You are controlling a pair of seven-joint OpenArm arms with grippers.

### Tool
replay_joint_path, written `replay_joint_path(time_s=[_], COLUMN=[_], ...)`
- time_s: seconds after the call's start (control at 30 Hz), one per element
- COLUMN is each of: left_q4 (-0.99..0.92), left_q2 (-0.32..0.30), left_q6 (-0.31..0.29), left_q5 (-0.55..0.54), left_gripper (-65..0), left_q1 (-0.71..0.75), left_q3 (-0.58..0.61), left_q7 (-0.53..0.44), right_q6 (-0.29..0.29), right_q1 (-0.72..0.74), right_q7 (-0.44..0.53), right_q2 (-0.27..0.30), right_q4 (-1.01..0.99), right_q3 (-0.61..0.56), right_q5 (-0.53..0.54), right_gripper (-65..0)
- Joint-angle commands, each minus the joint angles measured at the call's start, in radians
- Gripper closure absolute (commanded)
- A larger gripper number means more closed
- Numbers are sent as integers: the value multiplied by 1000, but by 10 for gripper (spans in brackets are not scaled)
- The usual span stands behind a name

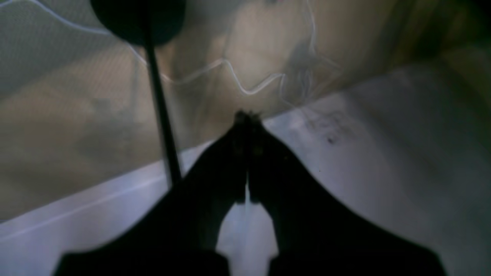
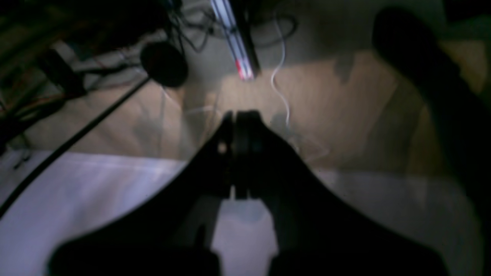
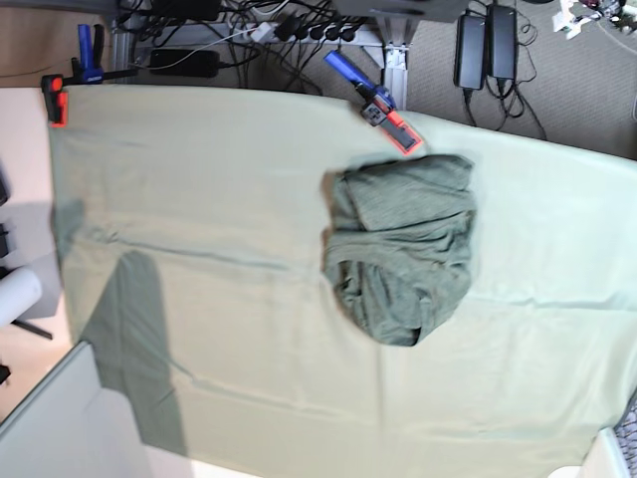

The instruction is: Fold the T-shirt properly

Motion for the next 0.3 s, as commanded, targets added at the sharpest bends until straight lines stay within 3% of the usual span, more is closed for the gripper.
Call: replay_joint_path(time_s=[0.0,0.17,0.27], left_q4=[-31,-257,-383], left_q2=[11,141,216], left_q6=[26,124,134], left_q5=[8,93,133], left_gripper=[0,0,0], left_q1=[-29,-196,-259], left_q3=[37,145,145], left_q7=[1,-88,-123], right_q6=[-1,-7,-7], right_q1=[10,175,277], right_q7=[-3,-3,-3], right_q2=[11,11,11], right_q4=[-29,-232,-325], right_q3=[-5,-98,-192], right_q5=[-13,-76,-82], right_gripper=[0,0,0])
